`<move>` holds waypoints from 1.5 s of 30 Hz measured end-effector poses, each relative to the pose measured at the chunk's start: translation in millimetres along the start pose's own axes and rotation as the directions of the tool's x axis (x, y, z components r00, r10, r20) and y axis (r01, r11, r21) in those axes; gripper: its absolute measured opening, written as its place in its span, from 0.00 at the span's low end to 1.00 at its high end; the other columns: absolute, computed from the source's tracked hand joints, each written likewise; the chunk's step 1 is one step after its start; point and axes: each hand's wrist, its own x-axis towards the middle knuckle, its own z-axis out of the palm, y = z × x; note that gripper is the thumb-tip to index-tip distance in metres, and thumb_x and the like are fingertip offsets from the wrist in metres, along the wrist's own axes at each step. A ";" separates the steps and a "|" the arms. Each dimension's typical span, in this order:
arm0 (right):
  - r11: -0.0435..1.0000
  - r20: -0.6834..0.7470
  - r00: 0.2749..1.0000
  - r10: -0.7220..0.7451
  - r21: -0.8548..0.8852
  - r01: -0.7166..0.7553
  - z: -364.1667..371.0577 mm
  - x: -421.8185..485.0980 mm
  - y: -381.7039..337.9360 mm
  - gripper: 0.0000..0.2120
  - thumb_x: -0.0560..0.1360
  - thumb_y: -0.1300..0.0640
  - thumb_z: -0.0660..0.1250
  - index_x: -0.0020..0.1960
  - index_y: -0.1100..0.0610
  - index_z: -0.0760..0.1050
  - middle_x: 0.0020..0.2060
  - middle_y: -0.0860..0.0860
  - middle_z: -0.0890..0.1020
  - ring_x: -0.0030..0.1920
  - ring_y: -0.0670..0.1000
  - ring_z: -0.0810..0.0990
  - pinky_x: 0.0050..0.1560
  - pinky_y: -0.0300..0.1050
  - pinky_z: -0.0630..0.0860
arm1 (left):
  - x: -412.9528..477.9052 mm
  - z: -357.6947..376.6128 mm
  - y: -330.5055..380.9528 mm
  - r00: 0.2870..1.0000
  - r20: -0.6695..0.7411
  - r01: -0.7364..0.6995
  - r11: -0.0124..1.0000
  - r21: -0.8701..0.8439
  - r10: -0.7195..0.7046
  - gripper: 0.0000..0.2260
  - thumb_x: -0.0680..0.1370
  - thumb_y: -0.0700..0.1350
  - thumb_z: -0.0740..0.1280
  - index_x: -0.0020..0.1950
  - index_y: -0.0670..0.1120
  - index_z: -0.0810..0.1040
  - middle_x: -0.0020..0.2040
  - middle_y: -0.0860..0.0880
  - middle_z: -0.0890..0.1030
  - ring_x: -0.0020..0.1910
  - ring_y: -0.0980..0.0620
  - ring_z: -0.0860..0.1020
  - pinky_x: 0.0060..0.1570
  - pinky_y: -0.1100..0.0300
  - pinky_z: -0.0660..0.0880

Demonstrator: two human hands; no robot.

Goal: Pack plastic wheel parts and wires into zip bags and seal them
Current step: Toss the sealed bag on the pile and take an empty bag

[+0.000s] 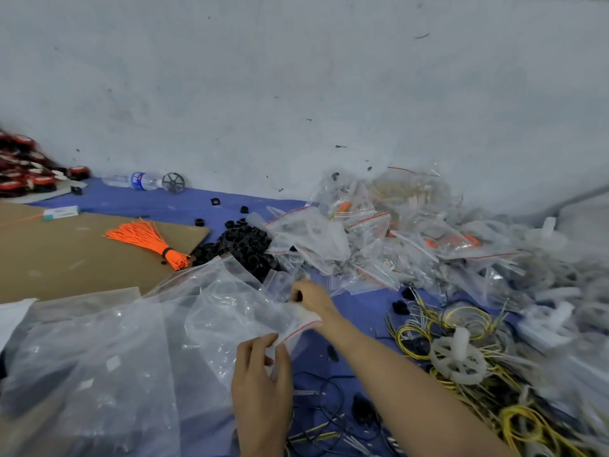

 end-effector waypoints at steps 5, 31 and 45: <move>0.504 -0.177 0.892 0.416 0.862 -0.064 -33.0 -66.6 19.4 0.14 0.76 0.66 0.61 0.32 0.59 0.64 0.30 0.57 0.69 0.32 0.54 0.69 0.38 0.49 0.71 | 3.6 -1.5 -2.5 1.000 0.002 -0.012 1.000 0.019 0.012 0.06 0.69 0.30 0.73 0.40 0.40 0.82 0.42 0.42 0.80 0.32 0.52 0.75 0.41 0.72 0.67; 0.690 -0.088 0.974 0.209 0.719 -0.083 -141.4 -215.0 -13.2 0.21 0.71 0.70 0.60 0.23 0.53 0.68 0.22 0.47 0.73 0.23 0.47 0.73 0.29 0.35 0.71 | -41.0 12.3 32.4 0.949 0.291 -0.064 0.977 -0.205 0.123 0.13 0.78 0.43 0.64 0.34 0.45 0.69 0.24 0.48 0.71 0.25 0.47 0.71 0.29 0.51 0.69; 0.998 -0.331 0.941 0.068 0.025 -0.063 -39.9 -174.5 -5.3 0.05 0.72 0.66 0.61 0.40 0.59 0.73 0.39 0.58 0.76 0.44 0.58 0.74 0.42 0.48 0.66 | -36.8 5.7 35.5 0.945 0.202 -0.194 0.937 -0.290 0.258 0.10 0.78 0.42 0.56 0.50 0.41 0.76 0.47 0.47 0.76 0.43 0.57 0.72 0.43 0.67 0.66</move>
